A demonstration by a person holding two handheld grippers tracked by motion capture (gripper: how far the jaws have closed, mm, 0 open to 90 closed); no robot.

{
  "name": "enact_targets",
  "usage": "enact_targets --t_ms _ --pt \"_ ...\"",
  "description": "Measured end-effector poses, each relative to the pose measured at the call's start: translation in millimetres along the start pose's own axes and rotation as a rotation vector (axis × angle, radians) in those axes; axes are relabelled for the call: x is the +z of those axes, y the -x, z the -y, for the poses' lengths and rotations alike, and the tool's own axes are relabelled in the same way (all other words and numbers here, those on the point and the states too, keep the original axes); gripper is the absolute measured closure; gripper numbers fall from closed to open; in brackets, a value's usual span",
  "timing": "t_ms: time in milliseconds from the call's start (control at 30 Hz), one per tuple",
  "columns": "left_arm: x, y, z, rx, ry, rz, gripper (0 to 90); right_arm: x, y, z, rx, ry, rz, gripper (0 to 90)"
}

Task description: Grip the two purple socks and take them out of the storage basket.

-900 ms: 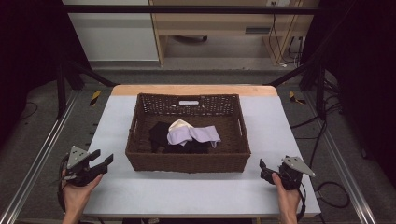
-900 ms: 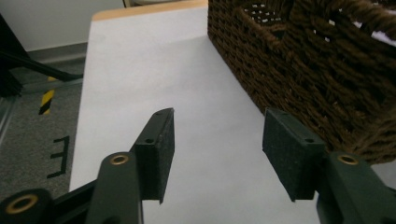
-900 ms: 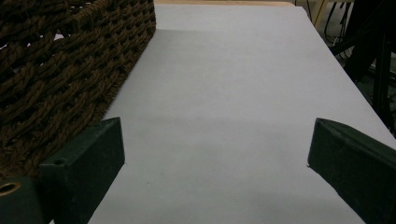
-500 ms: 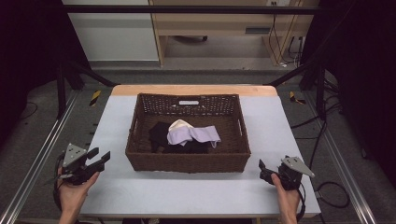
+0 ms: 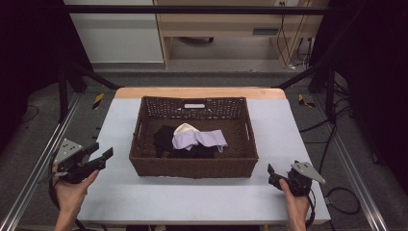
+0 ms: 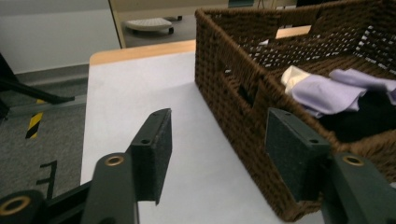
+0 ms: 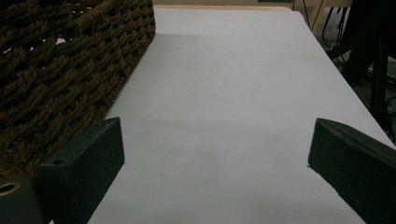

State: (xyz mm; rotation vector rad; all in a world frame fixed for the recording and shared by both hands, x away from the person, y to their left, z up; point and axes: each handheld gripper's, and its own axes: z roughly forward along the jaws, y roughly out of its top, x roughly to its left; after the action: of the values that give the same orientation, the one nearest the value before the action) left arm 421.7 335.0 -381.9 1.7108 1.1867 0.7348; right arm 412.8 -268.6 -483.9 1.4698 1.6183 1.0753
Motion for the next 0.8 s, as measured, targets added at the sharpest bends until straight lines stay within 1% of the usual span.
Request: enact_targets --t_ms 67,100,200,267,367,400,433,467,533,567,600,633,800 --pt "0.7 0.7 -6.9 -0.014 0.015 0.014 39.9 0.4 0.1 -0.2 0.002 -0.008 -0.006 4.1" --pt "0.7 0.7 -6.9 -0.014 0.015 0.014 39.5 0.7 0.2 -0.2 -0.004 -0.006 -0.006 4.2" --pt "4.2 2.5 -13.3 -0.024 0.018 0.024 38.1 0.7 -0.2 -0.1 -0.008 -0.006 -0.007 4.1" --pt "5.9 4.8 -17.0 -0.021 0.022 0.026 38.1 0.4 -0.2 -0.1 -0.007 -0.005 -0.006 4.1" --pt "7.7 10.1 -24.6 -0.016 0.035 0.04 38.0 0.7 0.1 -0.2 -0.003 -0.008 -0.013 4.1" --pt "9.7 13.6 -30.2 -0.011 0.044 0.048 37.9 0.8 0.3 -0.3 -0.007 -0.011 -0.012 4.1" --pt "9.7 13.6 -30.2 -0.011 0.044 0.048 37.9 0.8 0.3 -0.3 -0.007 -0.011 -0.012 4.1" --pt "12.3 16.9 -36.3 -0.006 0.05 0.051 37.9 1.0 0.0 -0.3 -0.007 -0.013 -0.011 4.1" --pt "14.9 20.2 -42.4 -0.001 0.057 0.058 37.9 1.5 0.3 -0.4 -0.01 -0.014 -0.016 4.1" --pt "14.9 20.2 -42.4 -0.001 0.057 0.058 37.9 1.5 0.3 -0.4 -0.01 -0.014 -0.016 4.1" --pt "17.2 24.5 -48.6 0.006 0.064 0.062 38.0 1.6 0.3 -0.4 -0.007 -0.015 -0.014 4.1" --pt "17.2 24.5 -48.6 0.006 0.064 0.062 38.2 1.6 0.3 -0.4 -0.007 -0.015 -0.014 4.1" --pt "25.6 37.5 -63.1 0.026 0.071 0.079 38.4 1.6 0.3 -0.5 -0.005 -0.016 -0.014 4.1"
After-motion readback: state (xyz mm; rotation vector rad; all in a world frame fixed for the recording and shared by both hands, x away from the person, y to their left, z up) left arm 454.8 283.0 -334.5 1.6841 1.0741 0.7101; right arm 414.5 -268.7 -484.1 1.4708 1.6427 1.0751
